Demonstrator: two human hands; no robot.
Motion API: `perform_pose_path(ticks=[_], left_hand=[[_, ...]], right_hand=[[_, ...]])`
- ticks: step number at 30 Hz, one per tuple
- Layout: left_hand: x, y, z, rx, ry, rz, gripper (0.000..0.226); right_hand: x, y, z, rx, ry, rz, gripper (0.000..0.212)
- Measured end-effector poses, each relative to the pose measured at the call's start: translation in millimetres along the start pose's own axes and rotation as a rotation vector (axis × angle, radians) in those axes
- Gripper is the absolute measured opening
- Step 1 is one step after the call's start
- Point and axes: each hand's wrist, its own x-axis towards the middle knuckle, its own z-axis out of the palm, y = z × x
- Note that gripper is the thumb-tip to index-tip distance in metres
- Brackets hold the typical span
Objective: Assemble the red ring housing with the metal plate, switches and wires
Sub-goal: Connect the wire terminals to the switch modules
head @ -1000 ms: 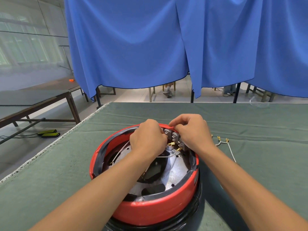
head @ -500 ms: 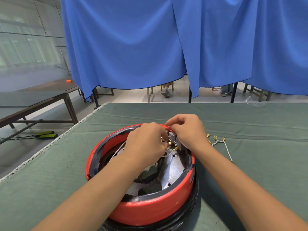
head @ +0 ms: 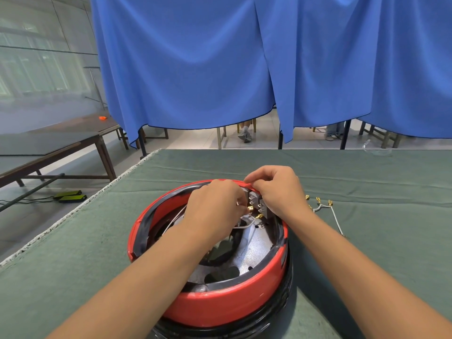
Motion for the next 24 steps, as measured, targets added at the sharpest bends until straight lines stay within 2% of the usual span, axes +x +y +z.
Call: perform_pose_path(ticks=[24], left_hand=[[6.9, 8.2, 9.6, 0.033, 0.084, -0.034, 0.015]], right_hand=[[1.8, 2.3, 2.6, 0.045, 0.006, 0.029, 0.037]])
